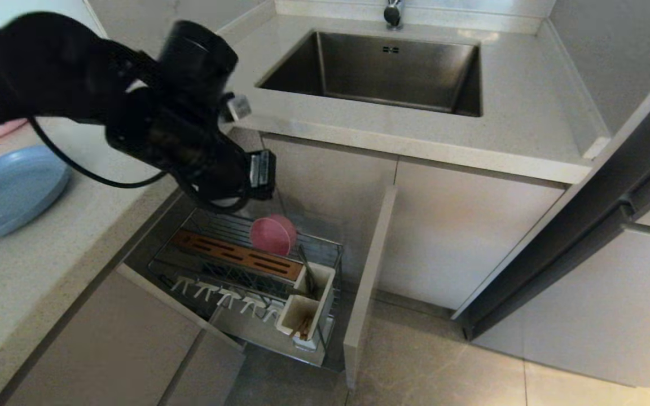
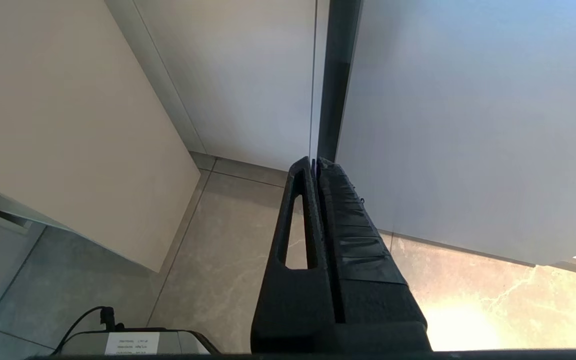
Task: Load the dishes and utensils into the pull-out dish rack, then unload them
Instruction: Pick up the plate and place it in the cupboard
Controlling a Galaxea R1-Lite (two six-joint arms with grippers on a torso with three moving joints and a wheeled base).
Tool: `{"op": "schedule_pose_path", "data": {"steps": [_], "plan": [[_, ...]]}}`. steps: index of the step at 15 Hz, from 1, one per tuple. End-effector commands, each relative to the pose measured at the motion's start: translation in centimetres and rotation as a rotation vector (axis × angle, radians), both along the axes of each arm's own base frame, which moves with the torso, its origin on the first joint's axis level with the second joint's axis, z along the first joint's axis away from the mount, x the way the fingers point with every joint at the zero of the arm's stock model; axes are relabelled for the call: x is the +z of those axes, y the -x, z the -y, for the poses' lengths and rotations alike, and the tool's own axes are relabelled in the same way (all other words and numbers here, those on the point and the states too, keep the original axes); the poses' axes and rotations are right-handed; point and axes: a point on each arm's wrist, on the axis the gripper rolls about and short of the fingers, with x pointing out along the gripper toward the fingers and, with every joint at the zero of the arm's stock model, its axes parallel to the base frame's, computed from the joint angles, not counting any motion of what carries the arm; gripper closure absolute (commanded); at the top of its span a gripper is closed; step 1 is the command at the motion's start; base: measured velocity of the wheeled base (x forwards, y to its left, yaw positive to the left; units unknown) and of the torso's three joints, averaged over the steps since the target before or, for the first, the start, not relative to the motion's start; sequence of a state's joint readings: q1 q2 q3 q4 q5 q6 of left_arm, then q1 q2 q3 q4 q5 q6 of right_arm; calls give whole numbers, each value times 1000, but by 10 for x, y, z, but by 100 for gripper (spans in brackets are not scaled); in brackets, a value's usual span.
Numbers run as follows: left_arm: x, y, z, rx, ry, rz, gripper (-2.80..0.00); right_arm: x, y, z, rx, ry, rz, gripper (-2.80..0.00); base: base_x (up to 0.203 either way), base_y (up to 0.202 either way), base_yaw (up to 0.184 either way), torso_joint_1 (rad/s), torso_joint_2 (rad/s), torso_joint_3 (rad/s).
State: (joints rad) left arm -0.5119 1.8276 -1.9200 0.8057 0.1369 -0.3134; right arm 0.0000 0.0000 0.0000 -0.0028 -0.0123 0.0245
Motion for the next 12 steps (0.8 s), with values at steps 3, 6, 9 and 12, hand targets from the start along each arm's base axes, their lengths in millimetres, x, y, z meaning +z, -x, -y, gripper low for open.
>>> {"op": "schedule_pose_path", "data": {"steps": [3,6,9,12], "plan": [[61,59,-46,55,107,187,0,0,0,0,0,0,0,0,0,0,0,0,0,0],[83,83,-80,150,139,282,0,0,0,0,0,0,-1,0,0,0,0,0,0,0],[92,90,-111,287,134,336,0,0,0,0,0,0,0,0,0,0,0,0,0,0],[97,81,-144,458,118,399,0,0,0,0,0,0,0,0,0,0,0,0,0,0]]}}
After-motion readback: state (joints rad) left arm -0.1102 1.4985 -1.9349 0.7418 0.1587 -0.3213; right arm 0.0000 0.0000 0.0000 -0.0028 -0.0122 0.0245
